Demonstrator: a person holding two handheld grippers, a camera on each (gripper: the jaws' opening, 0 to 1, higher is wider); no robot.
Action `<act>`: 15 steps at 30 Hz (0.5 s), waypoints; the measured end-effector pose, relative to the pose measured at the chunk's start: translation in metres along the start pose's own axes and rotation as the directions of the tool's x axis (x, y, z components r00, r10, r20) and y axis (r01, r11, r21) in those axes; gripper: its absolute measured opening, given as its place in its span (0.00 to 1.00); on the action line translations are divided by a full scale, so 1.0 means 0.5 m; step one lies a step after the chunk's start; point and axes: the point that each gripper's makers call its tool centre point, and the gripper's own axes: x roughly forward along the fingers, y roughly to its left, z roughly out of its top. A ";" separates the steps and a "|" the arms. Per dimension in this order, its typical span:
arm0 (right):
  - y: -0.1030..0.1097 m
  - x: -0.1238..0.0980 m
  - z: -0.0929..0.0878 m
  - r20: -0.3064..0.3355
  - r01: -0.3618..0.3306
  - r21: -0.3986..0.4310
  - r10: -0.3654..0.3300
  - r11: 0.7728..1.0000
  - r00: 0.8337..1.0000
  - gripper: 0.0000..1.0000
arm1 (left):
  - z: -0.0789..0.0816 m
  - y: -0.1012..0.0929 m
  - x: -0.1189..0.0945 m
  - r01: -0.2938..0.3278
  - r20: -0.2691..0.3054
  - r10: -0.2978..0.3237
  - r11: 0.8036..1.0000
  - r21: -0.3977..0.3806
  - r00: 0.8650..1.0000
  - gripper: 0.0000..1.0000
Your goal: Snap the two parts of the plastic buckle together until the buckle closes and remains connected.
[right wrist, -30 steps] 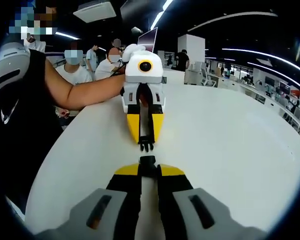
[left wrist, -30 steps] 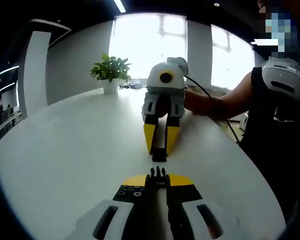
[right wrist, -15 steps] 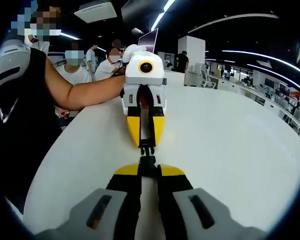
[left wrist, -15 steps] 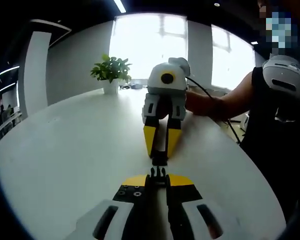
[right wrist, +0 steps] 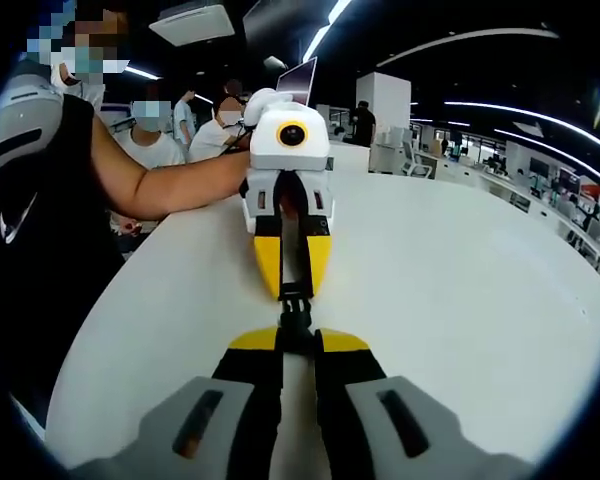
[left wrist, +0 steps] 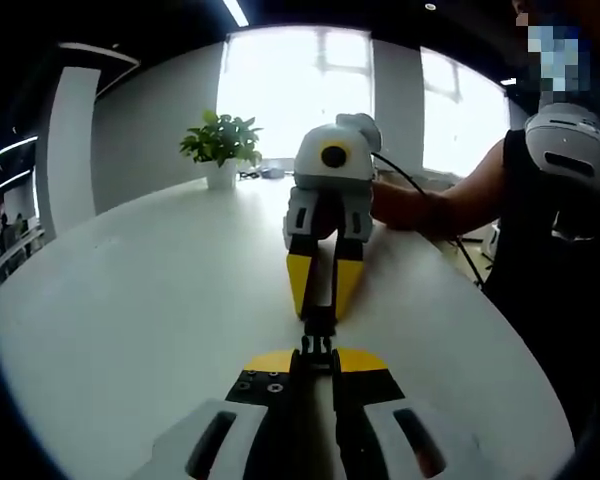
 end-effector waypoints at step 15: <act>-0.001 0.001 -0.002 0.001 0.003 0.001 -0.003 1.000 1.000 0.10 | -0.001 -0.006 0.000 0.007 0.004 -0.007 1.000 0.003 1.000 0.10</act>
